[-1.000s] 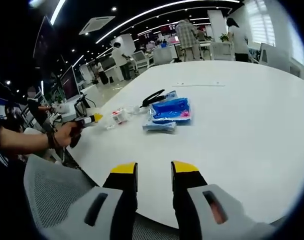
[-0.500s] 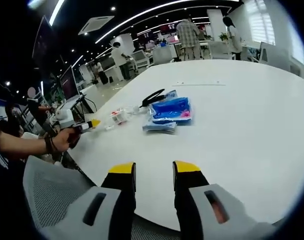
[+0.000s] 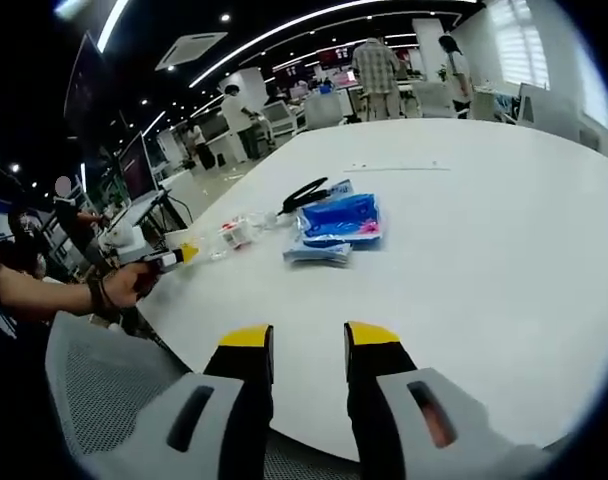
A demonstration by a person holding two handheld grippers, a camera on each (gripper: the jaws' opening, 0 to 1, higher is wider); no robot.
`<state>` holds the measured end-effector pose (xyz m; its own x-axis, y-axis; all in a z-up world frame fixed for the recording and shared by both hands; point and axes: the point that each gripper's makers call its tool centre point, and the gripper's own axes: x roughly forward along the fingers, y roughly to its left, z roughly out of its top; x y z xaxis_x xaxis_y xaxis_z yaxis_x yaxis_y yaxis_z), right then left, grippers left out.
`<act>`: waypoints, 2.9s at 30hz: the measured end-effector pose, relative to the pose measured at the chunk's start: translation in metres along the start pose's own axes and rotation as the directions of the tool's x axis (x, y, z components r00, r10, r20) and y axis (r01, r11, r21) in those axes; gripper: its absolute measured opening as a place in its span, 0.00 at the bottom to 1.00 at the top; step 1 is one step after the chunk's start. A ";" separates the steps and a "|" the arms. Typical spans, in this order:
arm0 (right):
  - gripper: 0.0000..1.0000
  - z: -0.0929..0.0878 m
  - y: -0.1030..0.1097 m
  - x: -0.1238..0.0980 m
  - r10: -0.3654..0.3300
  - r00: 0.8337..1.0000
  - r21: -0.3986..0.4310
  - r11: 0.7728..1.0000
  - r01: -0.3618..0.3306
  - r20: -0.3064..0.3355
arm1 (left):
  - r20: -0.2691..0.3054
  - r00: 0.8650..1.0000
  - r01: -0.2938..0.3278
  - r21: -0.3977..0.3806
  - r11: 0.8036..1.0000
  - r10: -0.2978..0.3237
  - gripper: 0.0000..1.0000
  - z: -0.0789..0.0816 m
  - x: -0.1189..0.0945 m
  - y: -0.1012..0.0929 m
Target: Arrange the tabletop items into an orderly group along one side of the table until the central work area is clear of visible clutter.
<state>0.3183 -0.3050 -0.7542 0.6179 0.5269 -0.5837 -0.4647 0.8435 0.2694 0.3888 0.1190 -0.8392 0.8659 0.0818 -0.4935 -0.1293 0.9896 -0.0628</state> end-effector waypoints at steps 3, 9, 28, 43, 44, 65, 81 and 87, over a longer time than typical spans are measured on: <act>0.28 0.002 0.000 0.000 0.001 1.000 0.002 1.000 -0.001 0.006 | -0.021 1.000 0.006 -0.001 1.000 -0.006 0.44 -0.009 -0.003 -0.004; 0.28 0.004 -0.001 0.002 0.005 1.000 -0.004 1.000 -0.005 0.004 | -0.044 0.999 0.017 -0.015 1.000 -0.018 0.45 -0.020 -0.007 -0.008; 0.28 0.006 -0.002 0.004 0.012 1.000 0.003 1.000 -0.012 0.010 | -0.050 0.997 0.066 -0.003 0.998 -0.066 0.68 -0.009 -0.018 -0.014; 0.27 0.000 -0.005 0.002 0.003 1.000 0.026 1.000 -0.004 0.022 | -0.068 0.996 0.049 -0.027 0.998 -0.050 0.59 -0.018 -0.038 0.000; 0.28 0.000 -0.005 0.002 0.003 1.000 0.028 1.000 -0.003 0.022 | -0.071 0.996 0.051 -0.029 0.998 -0.053 0.59 -0.018 -0.040 0.000; 0.27 0.001 -0.003 -0.001 0.021 0.998 0.049 0.999 -0.023 0.057 | -0.166 0.939 0.333 0.219 0.917 -0.302 0.64 -0.014 -0.113 -0.081; 0.45 0.002 0.000 0.000 0.017 0.998 0.037 0.999 -0.019 0.058 | -0.186 0.897 0.440 0.305 0.845 -0.400 0.78 0.024 -0.087 -0.131; 0.50 0.000 0.003 0.001 0.031 0.998 0.030 0.999 -0.032 0.052 | -0.223 0.878 0.478 0.360 0.801 -0.424 0.80 0.038 -0.069 -0.145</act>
<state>0.3179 -0.3022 -0.7536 0.6354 0.5572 -0.5346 -0.4653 0.8288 0.3107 0.3658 -0.0254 -0.7628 0.7072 -0.3738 -0.6001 0.4843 0.8745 0.0261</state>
